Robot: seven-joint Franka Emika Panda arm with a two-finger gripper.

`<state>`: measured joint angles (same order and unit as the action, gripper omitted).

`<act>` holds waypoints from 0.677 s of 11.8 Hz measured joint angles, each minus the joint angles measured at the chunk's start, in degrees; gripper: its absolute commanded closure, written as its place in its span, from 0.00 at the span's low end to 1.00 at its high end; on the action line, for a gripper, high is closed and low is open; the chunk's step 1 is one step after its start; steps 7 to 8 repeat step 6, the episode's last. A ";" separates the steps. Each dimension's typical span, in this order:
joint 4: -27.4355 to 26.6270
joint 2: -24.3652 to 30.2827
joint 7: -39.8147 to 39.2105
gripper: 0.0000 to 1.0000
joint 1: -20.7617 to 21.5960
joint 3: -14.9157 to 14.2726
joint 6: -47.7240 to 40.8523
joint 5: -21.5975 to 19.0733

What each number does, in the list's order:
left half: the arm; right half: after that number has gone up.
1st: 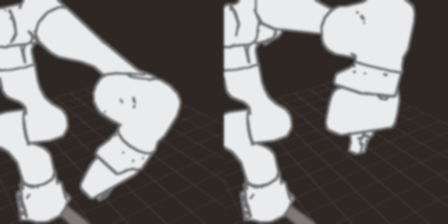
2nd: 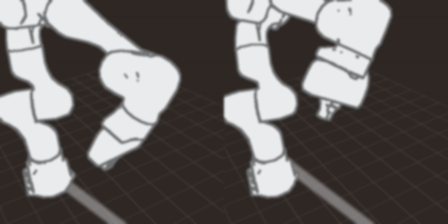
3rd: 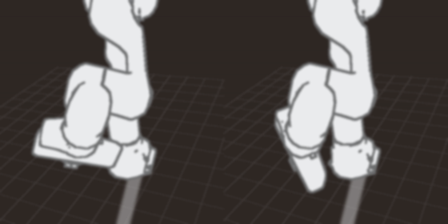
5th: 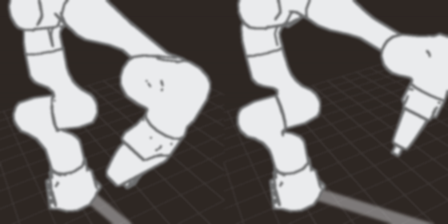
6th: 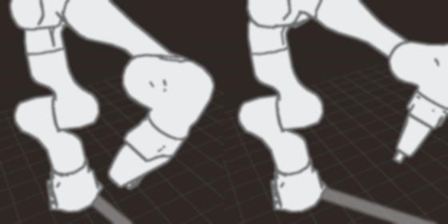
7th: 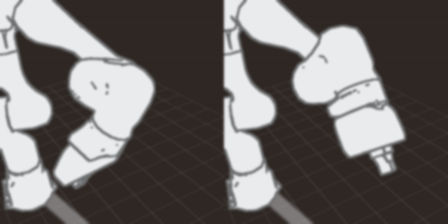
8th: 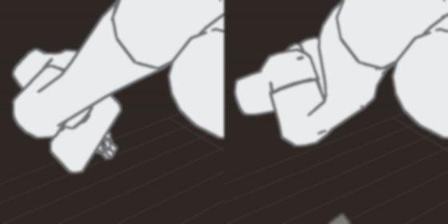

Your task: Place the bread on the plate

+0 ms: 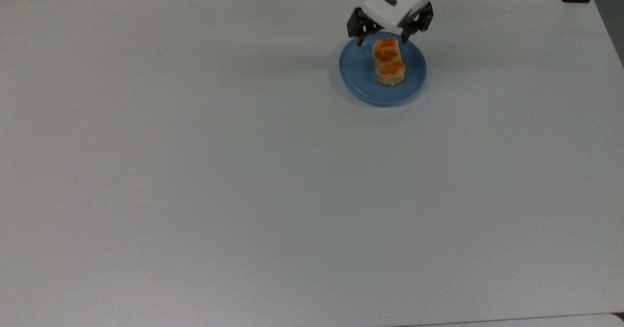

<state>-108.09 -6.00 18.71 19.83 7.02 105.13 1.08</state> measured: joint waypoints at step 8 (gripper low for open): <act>12.80 8.04 -13.00 0.00 -20.99 -3.00 -15.88 0.39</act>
